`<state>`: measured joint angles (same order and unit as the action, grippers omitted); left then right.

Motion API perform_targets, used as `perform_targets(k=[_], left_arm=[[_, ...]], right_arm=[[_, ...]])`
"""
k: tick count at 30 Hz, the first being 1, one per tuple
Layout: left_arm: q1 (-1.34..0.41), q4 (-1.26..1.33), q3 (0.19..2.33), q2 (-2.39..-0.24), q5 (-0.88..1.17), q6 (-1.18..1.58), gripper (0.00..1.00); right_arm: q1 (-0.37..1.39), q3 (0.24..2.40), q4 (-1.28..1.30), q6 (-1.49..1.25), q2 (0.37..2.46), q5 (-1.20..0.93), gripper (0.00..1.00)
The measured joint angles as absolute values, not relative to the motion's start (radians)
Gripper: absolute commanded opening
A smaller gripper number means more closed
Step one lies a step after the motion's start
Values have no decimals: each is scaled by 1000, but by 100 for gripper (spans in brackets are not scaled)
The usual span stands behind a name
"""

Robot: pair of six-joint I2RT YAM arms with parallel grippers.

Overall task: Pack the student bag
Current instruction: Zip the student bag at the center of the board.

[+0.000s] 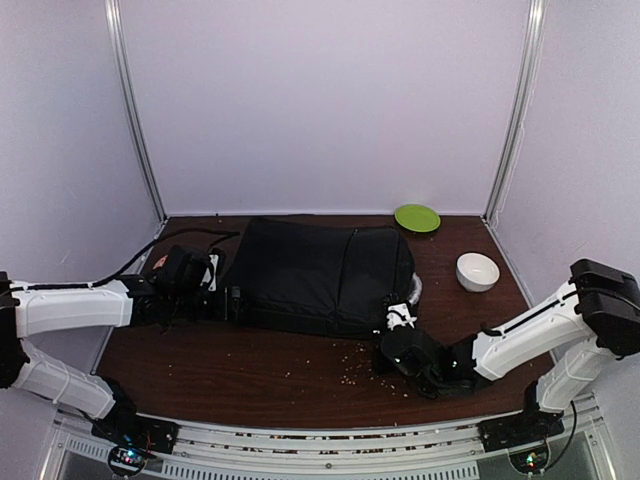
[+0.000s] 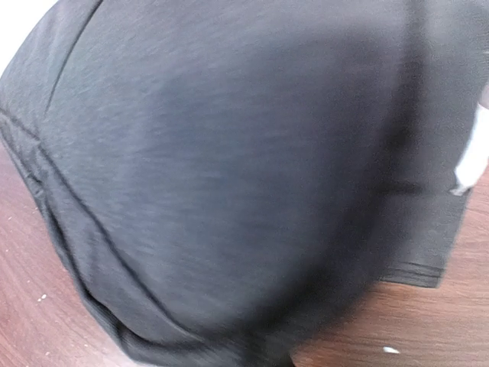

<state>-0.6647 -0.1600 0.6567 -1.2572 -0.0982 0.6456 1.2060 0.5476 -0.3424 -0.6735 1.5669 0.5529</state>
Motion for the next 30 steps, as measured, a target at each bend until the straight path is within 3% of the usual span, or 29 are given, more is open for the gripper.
perform_targets(k=[21,23,27,30], left_arm=[[-658,-187,754,-1338,-91,637,79],[-651,-189,769,-1356,-81,638,81],[-642,-184,772,-1344,-43,675,96],[-653,-150,719,-1278,-6,758,98]], right_arm=[[1094,425,-236,-722,1377,574,0],[1093,426,-237,-715,1377,564,0],[1093,427,-235,-704,1377,543,0],[1093,435,-236,-700,1377,532,0]])
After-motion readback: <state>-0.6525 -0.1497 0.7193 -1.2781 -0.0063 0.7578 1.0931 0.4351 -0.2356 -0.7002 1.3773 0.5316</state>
